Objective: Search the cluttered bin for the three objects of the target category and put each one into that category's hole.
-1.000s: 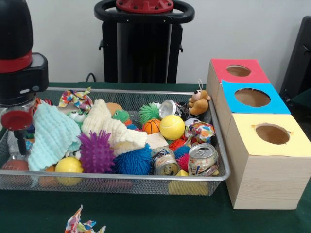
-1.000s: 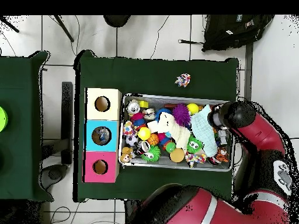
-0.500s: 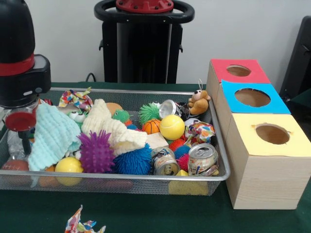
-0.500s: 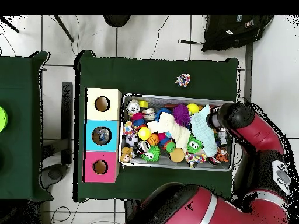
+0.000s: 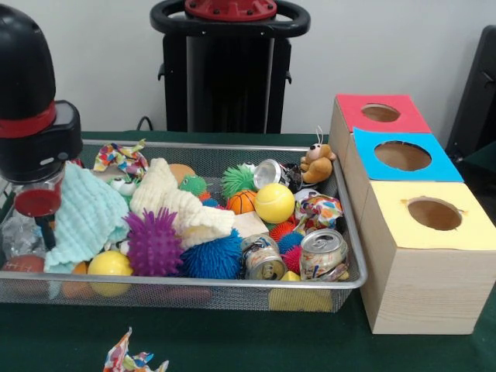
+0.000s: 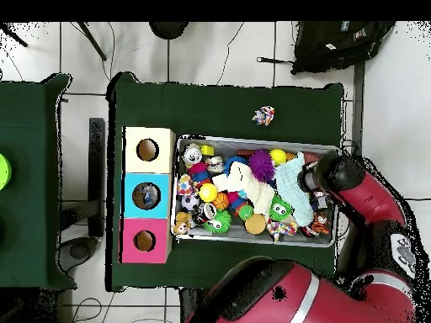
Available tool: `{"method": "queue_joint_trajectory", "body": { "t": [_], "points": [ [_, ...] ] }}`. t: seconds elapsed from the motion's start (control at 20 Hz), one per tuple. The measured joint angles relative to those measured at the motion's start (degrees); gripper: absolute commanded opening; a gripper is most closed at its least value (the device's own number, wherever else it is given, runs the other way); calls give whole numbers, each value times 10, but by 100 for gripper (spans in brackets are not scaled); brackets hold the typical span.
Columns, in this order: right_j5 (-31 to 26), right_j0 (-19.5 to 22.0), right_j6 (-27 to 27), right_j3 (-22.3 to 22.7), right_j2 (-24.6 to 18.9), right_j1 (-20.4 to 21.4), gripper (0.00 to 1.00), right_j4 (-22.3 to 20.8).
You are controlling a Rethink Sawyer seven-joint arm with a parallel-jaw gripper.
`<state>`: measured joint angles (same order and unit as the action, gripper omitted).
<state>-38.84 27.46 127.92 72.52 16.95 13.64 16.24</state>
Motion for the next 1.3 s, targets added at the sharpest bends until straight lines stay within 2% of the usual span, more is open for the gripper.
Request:
{"method": "queue_joint_trajectory", "body": {
  "t": [0.45,1.3],
  "points": [
    [0,18,0,4,0,-17,100,0],
    [0,19,0,21,0,-4,100,0]
  ]
}}
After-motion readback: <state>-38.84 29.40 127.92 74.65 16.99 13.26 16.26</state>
